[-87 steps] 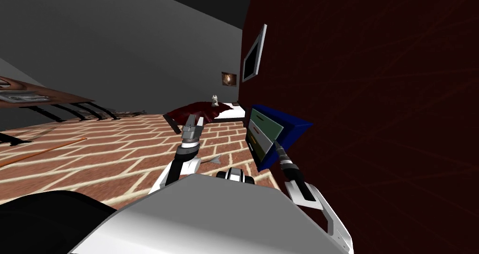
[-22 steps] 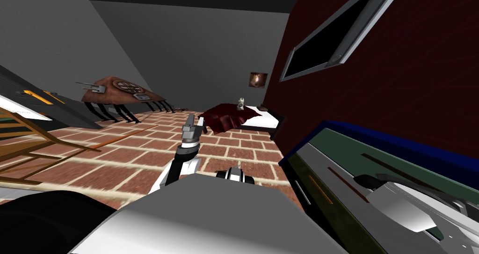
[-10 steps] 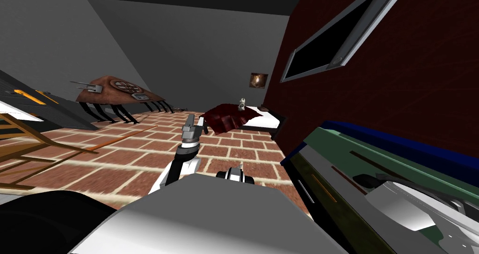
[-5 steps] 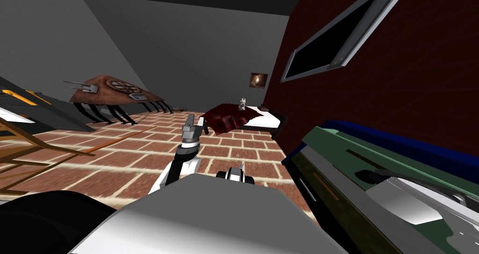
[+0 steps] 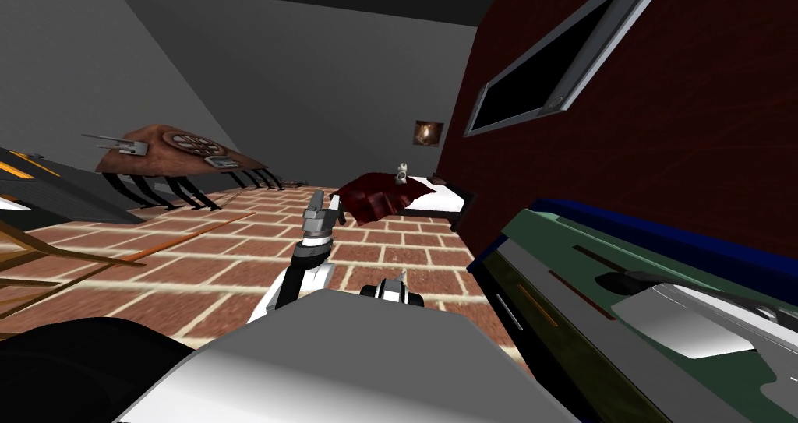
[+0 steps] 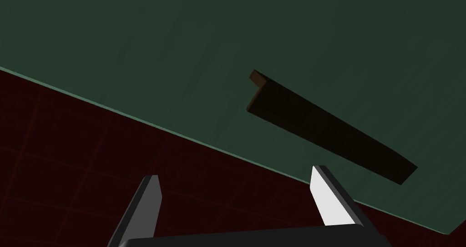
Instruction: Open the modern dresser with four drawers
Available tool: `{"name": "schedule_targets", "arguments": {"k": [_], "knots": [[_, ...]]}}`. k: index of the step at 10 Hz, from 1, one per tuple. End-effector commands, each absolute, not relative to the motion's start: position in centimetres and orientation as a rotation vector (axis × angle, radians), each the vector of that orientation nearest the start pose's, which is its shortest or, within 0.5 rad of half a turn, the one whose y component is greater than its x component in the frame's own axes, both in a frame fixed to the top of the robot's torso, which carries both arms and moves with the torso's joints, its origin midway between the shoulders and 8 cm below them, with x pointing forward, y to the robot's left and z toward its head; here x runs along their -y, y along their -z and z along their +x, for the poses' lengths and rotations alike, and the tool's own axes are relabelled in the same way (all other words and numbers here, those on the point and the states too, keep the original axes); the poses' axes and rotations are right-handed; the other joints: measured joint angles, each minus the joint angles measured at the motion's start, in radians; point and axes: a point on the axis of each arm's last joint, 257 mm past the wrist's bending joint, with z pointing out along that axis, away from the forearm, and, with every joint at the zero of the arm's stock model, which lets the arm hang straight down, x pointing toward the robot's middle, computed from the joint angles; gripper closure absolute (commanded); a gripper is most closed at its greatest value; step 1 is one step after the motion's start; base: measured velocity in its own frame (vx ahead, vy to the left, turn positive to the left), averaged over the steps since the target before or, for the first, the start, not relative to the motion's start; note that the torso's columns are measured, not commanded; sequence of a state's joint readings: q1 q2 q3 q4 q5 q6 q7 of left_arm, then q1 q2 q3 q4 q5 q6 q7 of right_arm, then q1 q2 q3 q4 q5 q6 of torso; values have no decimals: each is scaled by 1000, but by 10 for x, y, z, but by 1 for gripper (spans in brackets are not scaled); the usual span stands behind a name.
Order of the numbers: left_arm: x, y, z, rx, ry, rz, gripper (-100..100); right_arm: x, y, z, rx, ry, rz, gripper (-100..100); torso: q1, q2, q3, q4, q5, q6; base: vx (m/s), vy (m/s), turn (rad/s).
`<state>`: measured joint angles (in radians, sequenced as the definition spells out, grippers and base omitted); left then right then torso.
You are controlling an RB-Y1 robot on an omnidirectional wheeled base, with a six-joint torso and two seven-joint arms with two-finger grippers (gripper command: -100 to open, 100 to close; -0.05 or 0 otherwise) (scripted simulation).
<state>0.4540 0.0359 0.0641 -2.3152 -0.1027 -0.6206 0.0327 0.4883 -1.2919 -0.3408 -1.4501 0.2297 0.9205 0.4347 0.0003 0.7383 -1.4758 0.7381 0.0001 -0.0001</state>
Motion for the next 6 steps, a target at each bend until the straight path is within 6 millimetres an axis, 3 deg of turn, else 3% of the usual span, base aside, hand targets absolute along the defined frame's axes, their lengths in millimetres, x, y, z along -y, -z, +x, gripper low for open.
{"name": "schedule_targets", "arguments": {"k": [1,6], "knots": [[-267,-74,316,-561,1266,-408,0,855,42,246,-1721,1391,655,0,-1,0,0,0,0,0,0,0,0],[-267,-74,316,-561,1266,-408,0,855,42,246,-1721,1391,655,0,0,0,0,0,0,0,0,0,0]]}}
